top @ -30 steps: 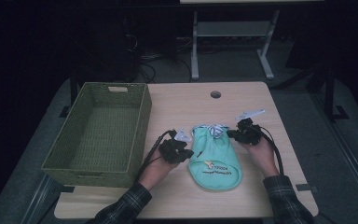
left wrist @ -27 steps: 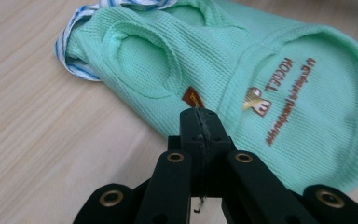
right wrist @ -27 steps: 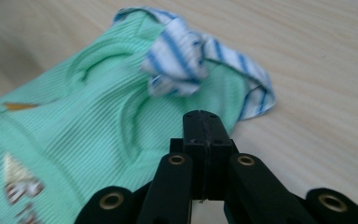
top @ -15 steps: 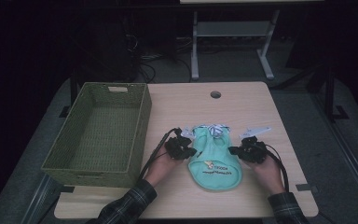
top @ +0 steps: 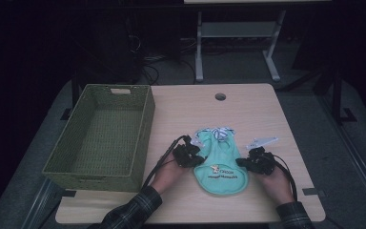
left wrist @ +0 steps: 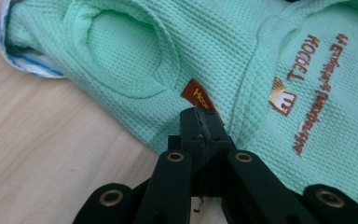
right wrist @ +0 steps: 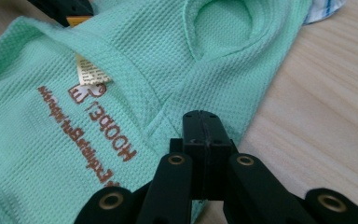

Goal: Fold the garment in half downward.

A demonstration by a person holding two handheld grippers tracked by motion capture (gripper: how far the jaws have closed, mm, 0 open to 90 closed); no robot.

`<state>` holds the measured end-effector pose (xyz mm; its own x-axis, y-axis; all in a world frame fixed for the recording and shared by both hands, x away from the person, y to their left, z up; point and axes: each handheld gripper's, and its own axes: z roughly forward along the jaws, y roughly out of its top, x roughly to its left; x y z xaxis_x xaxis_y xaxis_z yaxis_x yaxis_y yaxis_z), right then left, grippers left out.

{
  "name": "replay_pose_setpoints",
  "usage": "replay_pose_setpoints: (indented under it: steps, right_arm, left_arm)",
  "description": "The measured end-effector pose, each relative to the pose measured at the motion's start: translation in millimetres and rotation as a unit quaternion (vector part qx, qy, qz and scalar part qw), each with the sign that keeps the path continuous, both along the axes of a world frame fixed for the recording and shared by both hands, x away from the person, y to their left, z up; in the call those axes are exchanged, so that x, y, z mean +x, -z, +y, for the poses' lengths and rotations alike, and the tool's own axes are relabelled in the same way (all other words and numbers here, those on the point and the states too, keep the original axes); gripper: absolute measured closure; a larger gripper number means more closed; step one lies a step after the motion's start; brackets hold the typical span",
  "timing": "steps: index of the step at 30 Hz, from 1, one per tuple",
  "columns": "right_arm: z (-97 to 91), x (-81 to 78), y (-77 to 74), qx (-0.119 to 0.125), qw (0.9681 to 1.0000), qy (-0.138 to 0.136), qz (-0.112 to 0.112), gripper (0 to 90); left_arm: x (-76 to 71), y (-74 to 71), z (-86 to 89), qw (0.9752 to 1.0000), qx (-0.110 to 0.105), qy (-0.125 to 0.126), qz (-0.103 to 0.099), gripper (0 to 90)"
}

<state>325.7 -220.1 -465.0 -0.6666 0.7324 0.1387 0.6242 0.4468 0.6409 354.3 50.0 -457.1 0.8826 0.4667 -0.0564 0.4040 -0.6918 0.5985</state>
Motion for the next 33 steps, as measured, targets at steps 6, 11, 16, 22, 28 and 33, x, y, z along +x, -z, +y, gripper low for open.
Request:
replay_pose_setpoints:
  steps: [6, 11, 16, 22, 28, 33]
  right_arm:
    - [-0.1, 0.2, -0.3, -0.010, 0.9999, 0.000, -0.008, 89.9]
    - [-2.5, 2.2, -0.5, -0.012, 0.9999, 0.003, -0.009, 89.9]
    - [-6.5, 4.7, -0.6, -0.014, 0.9998, 0.010, -0.010, 89.9]
    - [-10.3, 7.8, -0.3, -0.019, 0.9996, 0.016, -0.016, 89.9]
    - [-12.2, 10.0, 0.1, -0.017, 0.9995, 0.018, -0.017, 89.8]
    - [-12.4, 9.9, 0.4, -0.018, 0.9995, 0.015, -0.020, 89.8]
  left_arm:
    - [-6.8, -0.1, -0.8, 0.9998, -0.005, 0.012, 0.012, 89.6]
    - [-15.9, 0.1, -5.6, 0.9995, -0.010, 0.024, 0.018, 89.6]
    - [-25.6, 0.3, -12.4, 0.9987, -0.014, 0.042, 0.026, 89.6]
    - [-40.6, 1.3, -24.3, 0.9963, -0.025, 0.070, 0.044, 89.6]
    - [-51.3, 0.7, -35.4, 0.9948, -0.027, 0.088, 0.044, 89.1]
    - [-42.8, -7.6, -25.1, 0.9965, -0.038, 0.063, 0.041, 81.9]
